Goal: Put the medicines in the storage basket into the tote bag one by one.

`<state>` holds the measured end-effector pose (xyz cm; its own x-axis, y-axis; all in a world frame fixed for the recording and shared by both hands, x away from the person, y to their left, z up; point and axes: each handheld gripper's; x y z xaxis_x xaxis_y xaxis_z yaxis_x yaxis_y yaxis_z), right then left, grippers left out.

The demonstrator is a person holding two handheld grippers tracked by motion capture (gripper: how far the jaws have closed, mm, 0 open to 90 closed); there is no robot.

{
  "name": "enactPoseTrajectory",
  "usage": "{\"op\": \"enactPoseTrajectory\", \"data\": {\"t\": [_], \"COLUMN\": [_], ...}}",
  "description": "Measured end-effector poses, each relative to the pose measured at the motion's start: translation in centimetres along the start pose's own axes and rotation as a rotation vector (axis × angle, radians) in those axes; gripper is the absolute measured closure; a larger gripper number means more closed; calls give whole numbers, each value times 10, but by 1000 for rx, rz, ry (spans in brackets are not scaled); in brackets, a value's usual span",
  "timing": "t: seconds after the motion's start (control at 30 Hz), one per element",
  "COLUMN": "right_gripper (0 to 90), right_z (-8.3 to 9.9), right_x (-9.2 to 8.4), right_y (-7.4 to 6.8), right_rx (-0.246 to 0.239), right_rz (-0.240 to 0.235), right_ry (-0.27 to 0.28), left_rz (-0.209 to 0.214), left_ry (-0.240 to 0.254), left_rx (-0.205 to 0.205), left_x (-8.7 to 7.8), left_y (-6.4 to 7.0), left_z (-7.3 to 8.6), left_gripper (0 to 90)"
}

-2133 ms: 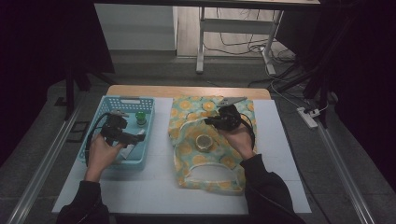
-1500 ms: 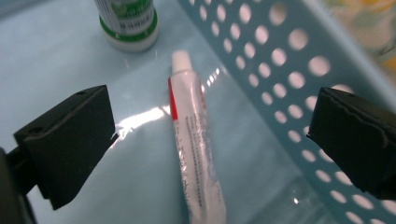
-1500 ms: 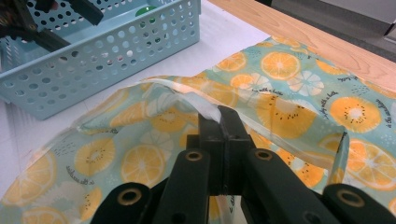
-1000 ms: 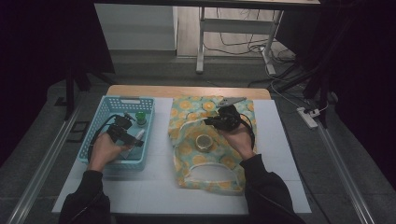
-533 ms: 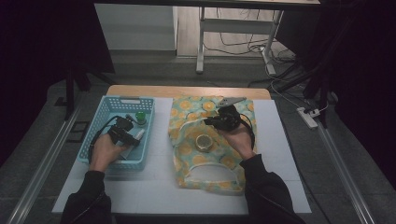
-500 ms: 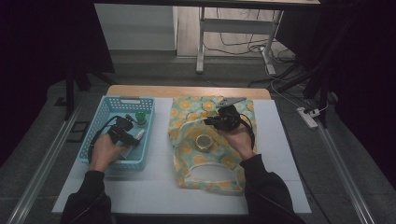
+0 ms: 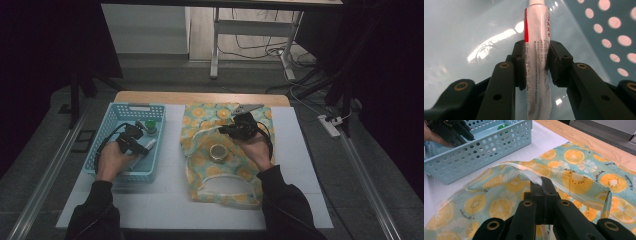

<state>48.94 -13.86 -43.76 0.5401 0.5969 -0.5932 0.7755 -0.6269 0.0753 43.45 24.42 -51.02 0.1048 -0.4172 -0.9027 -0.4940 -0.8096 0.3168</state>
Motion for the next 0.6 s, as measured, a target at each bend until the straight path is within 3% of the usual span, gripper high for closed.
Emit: {"op": "enactPoseTrajectory", "data": {"t": [0.2, 0.33, 0.6], "right_gripper": [895, 895, 896], "right_z": [0, 0, -1], "right_x": [-1, -1, -2], "right_y": [1, 1, 1], "right_rx": [2, 5, 9], "right_rz": [1, 2, 1], "right_ry": [3, 3, 8], "left_rz": [7, 6, 53], "left_ry": [37, 73, 127], "left_rx": [-10, 16, 27], "left_x": [-7, -17, -37], "left_y": [0, 1, 8], "left_z": [0, 1, 3], "left_gripper": [688, 688, 688]}}
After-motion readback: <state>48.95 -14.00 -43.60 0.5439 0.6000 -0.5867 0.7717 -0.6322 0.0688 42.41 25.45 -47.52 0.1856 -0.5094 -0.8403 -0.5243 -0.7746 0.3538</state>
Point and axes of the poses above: each handheld gripper's, and its own axes: x roughly forward along the jaws, z roughly out of its underside, y roughly to its right, and after that the axes turned 13 degrees about z, right-handed
